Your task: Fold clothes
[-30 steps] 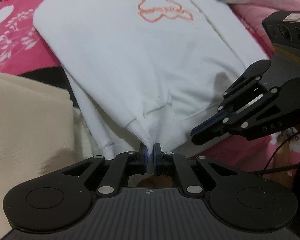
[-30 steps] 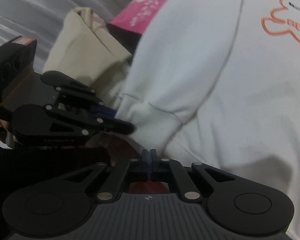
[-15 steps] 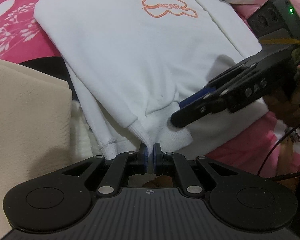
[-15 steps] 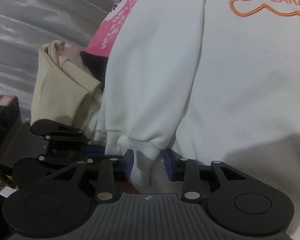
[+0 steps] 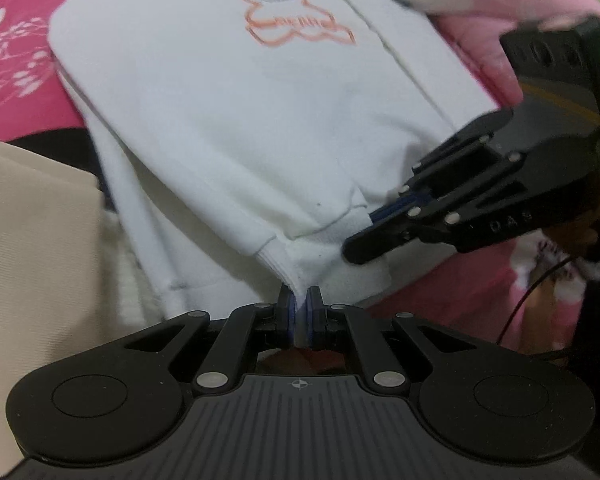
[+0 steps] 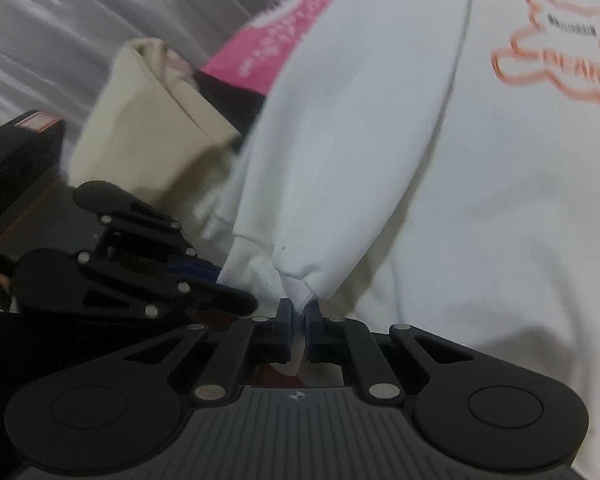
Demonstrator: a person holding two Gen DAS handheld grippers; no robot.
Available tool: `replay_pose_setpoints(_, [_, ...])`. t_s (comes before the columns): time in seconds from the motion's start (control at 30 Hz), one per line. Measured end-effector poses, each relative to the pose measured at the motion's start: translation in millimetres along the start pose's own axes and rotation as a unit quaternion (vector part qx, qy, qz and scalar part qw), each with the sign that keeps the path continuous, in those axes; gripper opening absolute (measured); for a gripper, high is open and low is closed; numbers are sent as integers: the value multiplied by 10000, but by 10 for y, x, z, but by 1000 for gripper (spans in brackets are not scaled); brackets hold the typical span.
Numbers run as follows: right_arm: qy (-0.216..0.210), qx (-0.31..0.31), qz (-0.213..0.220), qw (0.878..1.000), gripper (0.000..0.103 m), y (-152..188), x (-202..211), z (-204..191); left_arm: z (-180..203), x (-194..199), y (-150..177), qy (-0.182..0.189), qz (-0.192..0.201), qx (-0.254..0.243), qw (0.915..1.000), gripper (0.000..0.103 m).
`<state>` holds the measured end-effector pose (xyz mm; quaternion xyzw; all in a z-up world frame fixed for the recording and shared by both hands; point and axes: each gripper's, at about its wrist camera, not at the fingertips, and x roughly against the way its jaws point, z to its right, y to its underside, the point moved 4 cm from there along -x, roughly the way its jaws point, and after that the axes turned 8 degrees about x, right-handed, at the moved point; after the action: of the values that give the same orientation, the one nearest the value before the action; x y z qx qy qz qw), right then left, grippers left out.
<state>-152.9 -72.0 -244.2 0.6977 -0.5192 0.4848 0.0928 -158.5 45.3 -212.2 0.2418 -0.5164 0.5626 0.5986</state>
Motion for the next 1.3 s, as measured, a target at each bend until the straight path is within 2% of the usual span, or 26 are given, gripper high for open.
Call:
replay_pose_setpoints(0.13, [99, 171, -27, 9998, 8, 13, -93, -37, -40, -63, 34, -224, -82, -138, 9996, 4])
replay_pose_setpoints(0.17, [137, 199, -74, 9997, 11, 17, -125, -26, -66, -80, 41, -290, -132, -123, 9994, 5])
replay_pose_setpoints(0.23, [150, 154, -205, 9996, 13, 26, -172, 24, -96, -129, 44, -417, -360, -74, 9985, 7])
replay_pose_setpoints(0.27, [157, 133, -231, 9995, 17, 26, -152, 47, -95, -127, 42, -441, -425, -55, 9981, 9])
replay_pose_setpoints(0.3, [165, 114, -217, 9996, 24, 20, -86, 68, -86, -96, 37, -463, -467, -38, 9978, 15])
replay_pose_setpoints(0.33, [172, 95, -202, 9996, 28, 15, -20, 89, -72, -32, 28, -443, -495, -28, 9978, 21])
replay_pose_setpoints(0.37, [215, 122, -132, 9996, 30, 1, 74, 111, -59, 41, 16, -413, -506, -9, 9979, 22])
replay_pose_setpoints(0.5, [700, 463, 475, 9953, 32, -164, 443, 190, -116, 487, -226, -97, -243, 363, 9990, 26])
replay_pose_setpoints(0.57, [918, 595, 766, 9910, 32, -301, 541, 217, -211, 746, -518, -87, 183, 607, 9980, 30])
replay_pose_setpoints(0.6, [999, 676, 899, 9886, 32, -380, 555, 221, -292, 832, -707, -248, 434, 711, 9962, 34])
replay_pose_setpoints(0.7, [1216, 911, 1266, 9803, 32, -605, 562, 237, -563, 1071, -1275, -750, 1149, 1037, 9851, 51])
replay_pose_setpoints(0.77, [1295, 911, 1434, 9769, 32, -772, 544, 309, -947, 1040, -1650, -1218, 1331, 1414, 9734, 55])
replay_pose_setpoints(0.87, [1459, 1027, 1537, 9719, 32, -1016, 498, 429, -1666, 886, -2049, -1788, 1292, 2111, 9522, 55])
replay_pose_setpoints(0.97, [1675, 1404, 1562, 9632, 32, -1317, 335, 530, -2230, 693, -2244, -2099, 1207, 2518, 9370, 55])
replay_pose_setpoints(1.03, [1783, 1676, 1545, 9572, 32, -1541, 182, 595, -2474, 558, -2278, -2040, 1135, 2941, 9268, 55])
replay_pose_setpoints(1.1, [1888, 1946, 1527, 9503, 32, -1766, 29, 660, -2584, 472, -2246, -1775, 1104, 3208, 9238, 55])
replay_pose_setpoints(1.2, [1796, 2026, 1697, 9476, 32, -2045, -212, 816, -2611, 415, -2203, -1573, 1068, 3070, 9325, 55])
replay_pose_setpoints(1.3, [1821, 1433, 1487, 9614, 29, -2143, -454, 1195, -2638, 414, -2108, -1229, 927, 3164, 9361, 55])
